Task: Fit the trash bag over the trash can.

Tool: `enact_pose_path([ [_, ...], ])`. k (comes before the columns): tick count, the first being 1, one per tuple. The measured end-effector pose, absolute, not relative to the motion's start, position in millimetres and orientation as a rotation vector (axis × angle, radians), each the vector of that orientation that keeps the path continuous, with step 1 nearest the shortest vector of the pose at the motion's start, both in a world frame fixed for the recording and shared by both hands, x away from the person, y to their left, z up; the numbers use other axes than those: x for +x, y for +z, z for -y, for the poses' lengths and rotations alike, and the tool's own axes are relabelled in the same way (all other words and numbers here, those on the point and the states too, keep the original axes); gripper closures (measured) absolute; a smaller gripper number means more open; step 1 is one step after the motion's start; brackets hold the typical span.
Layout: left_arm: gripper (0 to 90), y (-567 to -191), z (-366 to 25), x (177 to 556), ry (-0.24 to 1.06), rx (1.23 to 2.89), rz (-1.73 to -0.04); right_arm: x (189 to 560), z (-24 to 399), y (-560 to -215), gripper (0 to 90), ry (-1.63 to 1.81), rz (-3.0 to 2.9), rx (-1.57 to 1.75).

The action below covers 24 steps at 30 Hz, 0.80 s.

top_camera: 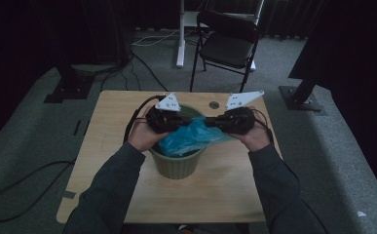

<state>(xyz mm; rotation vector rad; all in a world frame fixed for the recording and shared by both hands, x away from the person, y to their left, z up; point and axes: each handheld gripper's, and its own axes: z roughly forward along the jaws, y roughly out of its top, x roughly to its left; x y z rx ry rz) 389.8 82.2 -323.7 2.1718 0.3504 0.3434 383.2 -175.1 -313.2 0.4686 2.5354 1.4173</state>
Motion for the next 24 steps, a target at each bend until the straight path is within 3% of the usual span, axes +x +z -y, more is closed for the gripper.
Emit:
enact_pose_path([
  [6,87.8,-324.8,-83.2,382.8,0.365,2.165,-0.328,380.6,183.1,-306.5,79.7,1.462,-2.51,0.461],
  [16,87.8,-331.9,-87.3,374.9,0.379,2.158,-0.32,382.9,193.3,-294.2,87.1,1.465,-2.422,0.528],
  [24,87.1,-336.6,-89.7,363.2,0.411,2.164,-0.298,381.2,180.1,-315.4,83.0,1.384,-2.496,0.525],
])
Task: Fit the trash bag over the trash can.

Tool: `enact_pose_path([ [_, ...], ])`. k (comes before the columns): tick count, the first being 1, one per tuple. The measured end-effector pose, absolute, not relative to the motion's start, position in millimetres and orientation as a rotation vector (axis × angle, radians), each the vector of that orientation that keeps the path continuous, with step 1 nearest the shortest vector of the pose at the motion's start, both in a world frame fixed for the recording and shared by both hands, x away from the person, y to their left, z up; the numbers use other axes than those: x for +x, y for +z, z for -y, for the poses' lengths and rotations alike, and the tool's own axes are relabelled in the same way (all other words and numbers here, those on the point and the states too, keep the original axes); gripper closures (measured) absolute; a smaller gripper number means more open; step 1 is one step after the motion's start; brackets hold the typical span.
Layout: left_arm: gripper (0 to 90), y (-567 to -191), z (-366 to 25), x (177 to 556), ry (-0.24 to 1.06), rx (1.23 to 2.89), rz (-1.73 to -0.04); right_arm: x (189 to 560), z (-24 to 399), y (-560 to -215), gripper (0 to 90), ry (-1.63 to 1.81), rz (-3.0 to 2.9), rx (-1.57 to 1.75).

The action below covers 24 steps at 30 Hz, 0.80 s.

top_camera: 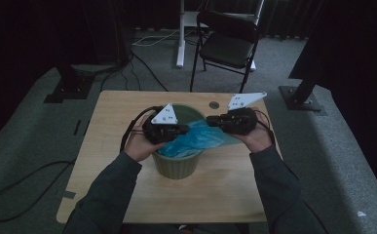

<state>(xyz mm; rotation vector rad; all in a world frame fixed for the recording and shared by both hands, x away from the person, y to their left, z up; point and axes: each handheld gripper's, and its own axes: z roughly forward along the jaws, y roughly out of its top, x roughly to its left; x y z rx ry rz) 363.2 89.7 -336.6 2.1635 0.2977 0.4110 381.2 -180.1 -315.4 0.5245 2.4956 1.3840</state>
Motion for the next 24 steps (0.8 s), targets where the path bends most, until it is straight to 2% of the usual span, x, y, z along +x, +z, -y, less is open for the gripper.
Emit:
enact_pose_path([
  [9,86.9,-343.4,-95.0,357.0,0.413,2.172,-0.3,369.8,181.4,-327.0,80.2,1.364,-2.529,0.52],
  [13,86.3,-346.2,-96.1,355.2,0.411,2.181,-0.298,368.4,183.6,-331.2,74.0,1.35,-2.553,0.517],
  [14,86.2,-347.2,-96.0,354.4,0.413,2.188,-0.293,369.1,183.3,-332.2,70.2,1.347,-2.562,0.514],
  [20,86.2,-346.9,-95.2,353.2,0.419,2.182,-0.287,377.0,177.1,-330.6,62.5,1.355,-2.578,0.527],
  [22,86.2,-346.7,-95.6,352.8,0.423,2.182,-0.288,382.0,173.9,-333.7,62.9,1.336,-2.602,0.547],
  [24,86.2,-346.8,-97.1,352.5,0.425,2.177,-0.291,384.7,171.5,-337.0,69.1,1.332,-2.624,0.554],
])
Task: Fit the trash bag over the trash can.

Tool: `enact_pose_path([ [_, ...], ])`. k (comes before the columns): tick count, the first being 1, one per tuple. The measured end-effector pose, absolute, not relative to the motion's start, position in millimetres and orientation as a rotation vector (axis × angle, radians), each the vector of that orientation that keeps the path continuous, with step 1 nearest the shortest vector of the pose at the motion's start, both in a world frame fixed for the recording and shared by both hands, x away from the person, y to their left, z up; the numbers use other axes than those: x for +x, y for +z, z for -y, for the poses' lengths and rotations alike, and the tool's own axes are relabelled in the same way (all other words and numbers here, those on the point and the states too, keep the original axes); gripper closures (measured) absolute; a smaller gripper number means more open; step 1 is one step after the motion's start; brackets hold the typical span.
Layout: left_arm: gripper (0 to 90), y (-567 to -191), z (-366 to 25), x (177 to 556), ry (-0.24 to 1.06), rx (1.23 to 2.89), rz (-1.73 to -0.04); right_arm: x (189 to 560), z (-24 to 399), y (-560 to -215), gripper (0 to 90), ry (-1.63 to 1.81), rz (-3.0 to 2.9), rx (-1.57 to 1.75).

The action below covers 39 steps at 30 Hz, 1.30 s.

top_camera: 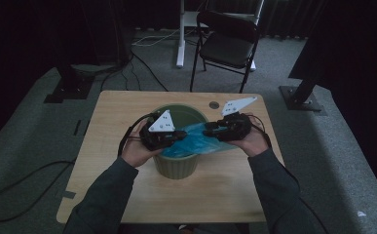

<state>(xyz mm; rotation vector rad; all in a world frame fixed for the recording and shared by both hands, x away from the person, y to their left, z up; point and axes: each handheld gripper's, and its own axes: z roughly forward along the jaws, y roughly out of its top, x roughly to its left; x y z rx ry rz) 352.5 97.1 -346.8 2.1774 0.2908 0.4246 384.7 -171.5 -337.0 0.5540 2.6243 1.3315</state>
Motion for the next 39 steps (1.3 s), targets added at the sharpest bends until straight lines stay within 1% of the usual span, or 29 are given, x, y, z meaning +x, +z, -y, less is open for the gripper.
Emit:
enact_pose_path([
  [1,86.2,-346.8,-97.1,352.5,0.425,2.177,-0.291,384.7,171.5,-337.0,69.1,1.332,-2.624,0.554],
  [2,86.3,-346.9,-98.2,352.5,0.427,2.178,-0.294,384.8,170.0,-339.6,80.4,1.321,-2.637,0.548],
  [3,86.3,-347.1,-99.5,352.7,0.43,2.177,-0.298,384.8,170.0,-339.6,80.4,1.321,-2.637,0.548],
  [4,86.5,-347.9,-102.5,353.0,0.432,2.178,-0.307,384.0,169.9,-341.0,87.1,1.291,-2.638,0.548],
  [5,86.5,-347.9,-102.5,353.0,0.432,2.178,-0.307,384.0,169.9,-341.0,87.1,1.291,-2.638,0.548],
  [6,86.6,-349.0,-105.7,352.8,0.434,2.174,-0.318,383.1,172.2,-341.0,89.2,1.281,-2.631,0.554],
  [13,87.6,-352.1,-114.1,352.0,0.447,2.175,-0.339,378.5,186.8,-336.7,89.4,1.296,-2.584,0.586],
  [20,86.7,-349.9,-115.2,352.6,0.453,2.159,-0.345,375.5,189.1,-334.9,89.5,1.301,-2.557,0.567],
  [23,88.5,-350.6,-116.4,352.0,0.453,2.166,-0.341,376.4,192.0,-334.8,89.5,1.296,-2.542,0.584],
  [32,88.9,-357.9,-132.4,349.9,0.459,2.187,-0.379,373.8,213.6,-336.2,89.5,1.286,-2.493,0.651],
  [39,88.9,-358.4,-138.3,350.5,0.473,2.186,-0.393,372.8,220.8,-337.1,89.5,1.277,-2.478,0.67],
])
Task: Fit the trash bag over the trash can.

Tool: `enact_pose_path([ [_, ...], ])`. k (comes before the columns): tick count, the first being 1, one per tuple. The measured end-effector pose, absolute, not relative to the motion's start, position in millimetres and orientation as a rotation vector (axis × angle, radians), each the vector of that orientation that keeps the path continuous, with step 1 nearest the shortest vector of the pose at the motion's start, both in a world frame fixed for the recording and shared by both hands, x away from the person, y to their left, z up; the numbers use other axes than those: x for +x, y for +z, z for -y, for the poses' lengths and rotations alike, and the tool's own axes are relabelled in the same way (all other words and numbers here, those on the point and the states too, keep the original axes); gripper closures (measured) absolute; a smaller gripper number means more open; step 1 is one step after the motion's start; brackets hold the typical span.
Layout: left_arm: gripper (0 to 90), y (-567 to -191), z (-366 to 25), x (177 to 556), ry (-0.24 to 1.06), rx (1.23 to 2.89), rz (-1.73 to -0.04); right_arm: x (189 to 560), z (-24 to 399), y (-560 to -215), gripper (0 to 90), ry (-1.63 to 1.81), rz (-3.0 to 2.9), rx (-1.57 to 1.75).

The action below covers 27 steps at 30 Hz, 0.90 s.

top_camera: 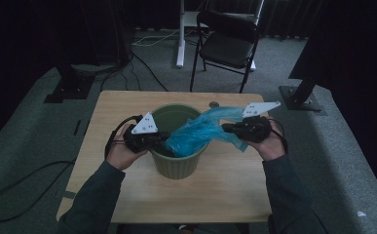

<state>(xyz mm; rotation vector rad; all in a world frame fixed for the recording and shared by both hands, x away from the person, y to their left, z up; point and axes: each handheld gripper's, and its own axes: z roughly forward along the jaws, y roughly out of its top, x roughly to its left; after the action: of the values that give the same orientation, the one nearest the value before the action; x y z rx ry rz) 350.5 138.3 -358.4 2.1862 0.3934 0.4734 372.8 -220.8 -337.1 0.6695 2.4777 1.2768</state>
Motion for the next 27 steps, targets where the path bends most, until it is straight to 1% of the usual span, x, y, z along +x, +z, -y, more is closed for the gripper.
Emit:
enact_pose_path([
  [3,88.9,-359.1,-140.4,350.8,0.494,2.214,-0.395,373.7,226.8,-337.9,89.5,1.251,-2.463,0.692],
  [10,88.8,-358.0,-145.0,350.7,0.504,2.202,-0.41,373.8,237.6,-342.8,88.9,1.244,-2.467,0.727],
  [12,88.6,-357.8,-143.4,350.1,0.52,2.213,-0.404,373.9,237.3,-341.7,87.4,1.238,-2.475,0.719],
  [15,88.6,-357.5,-140.8,349.6,0.523,2.214,-0.398,374.0,235.8,-334.5,80.0,1.242,-2.473,0.695],
  [16,88.6,-357.3,-140.3,350.2,0.523,2.215,-0.396,373.8,235.3,-328.6,76.0,1.269,-2.461,0.686],
  [18,88.6,-357.3,-140.3,350.2,0.523,2.215,-0.396,373.9,234.9,-326.1,76.0,1.285,-2.461,0.683],
  [19,88.5,-357.5,-139.7,350.7,0.524,2.217,-0.394,374.1,233.3,-322.1,72.4,1.308,-2.455,0.672],
  [27,88.1,-358.1,-138.8,350.5,0.525,2.207,-0.397,381.5,220.0,-311.1,71.3,1.349,-2.427,0.681],
])
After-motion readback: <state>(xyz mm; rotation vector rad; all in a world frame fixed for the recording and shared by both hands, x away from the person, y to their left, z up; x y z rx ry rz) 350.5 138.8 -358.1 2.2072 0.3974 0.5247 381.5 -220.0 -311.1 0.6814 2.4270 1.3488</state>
